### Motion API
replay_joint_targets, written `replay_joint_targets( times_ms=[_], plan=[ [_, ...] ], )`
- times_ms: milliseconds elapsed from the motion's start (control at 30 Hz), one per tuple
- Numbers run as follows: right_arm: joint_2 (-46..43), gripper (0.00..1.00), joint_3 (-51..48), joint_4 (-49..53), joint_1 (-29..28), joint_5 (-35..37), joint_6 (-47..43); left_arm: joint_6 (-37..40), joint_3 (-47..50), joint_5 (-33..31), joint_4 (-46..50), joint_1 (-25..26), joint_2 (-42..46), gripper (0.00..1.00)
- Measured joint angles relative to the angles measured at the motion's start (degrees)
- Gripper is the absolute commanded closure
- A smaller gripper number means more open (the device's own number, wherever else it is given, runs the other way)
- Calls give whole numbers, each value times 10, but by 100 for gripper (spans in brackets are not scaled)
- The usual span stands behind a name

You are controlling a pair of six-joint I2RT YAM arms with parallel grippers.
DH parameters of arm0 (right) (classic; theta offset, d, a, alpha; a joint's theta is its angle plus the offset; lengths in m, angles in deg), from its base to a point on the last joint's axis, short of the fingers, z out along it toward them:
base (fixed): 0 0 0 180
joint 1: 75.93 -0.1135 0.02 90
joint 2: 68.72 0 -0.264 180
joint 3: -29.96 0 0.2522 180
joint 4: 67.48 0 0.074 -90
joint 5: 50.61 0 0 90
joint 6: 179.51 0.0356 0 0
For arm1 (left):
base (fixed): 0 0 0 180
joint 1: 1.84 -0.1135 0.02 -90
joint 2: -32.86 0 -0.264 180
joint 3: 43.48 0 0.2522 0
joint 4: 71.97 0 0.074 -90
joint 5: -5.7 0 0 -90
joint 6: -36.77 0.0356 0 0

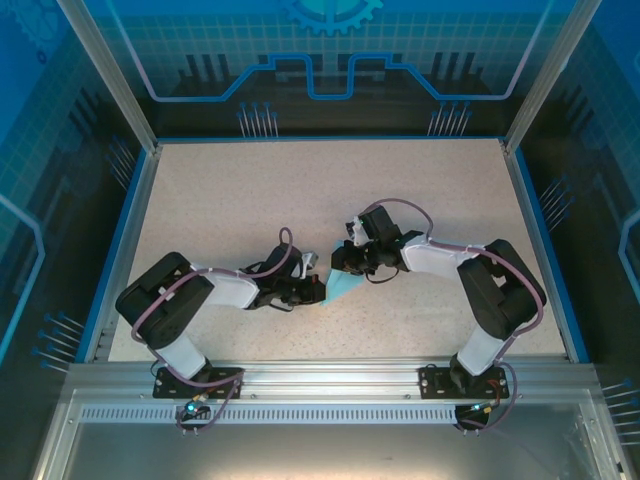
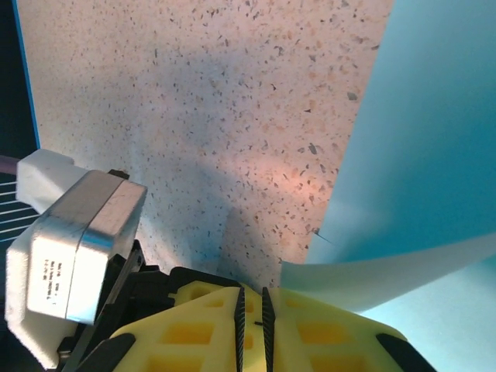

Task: Fold a paper plane with a square sheet of paper (pick it up from the middle)
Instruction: Fourth fold the wing at the center of the table.

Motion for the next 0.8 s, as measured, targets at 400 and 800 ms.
replay_joint_targets(
  times_ms=[400,800],
  plan=[
    [56,84,7,-11,0,0,0,-15,0,23,-9,-11,-8,100],
    [87,85,28,5,1,20,0,-17,0,28,-10,-12,-7,85]
  ],
)
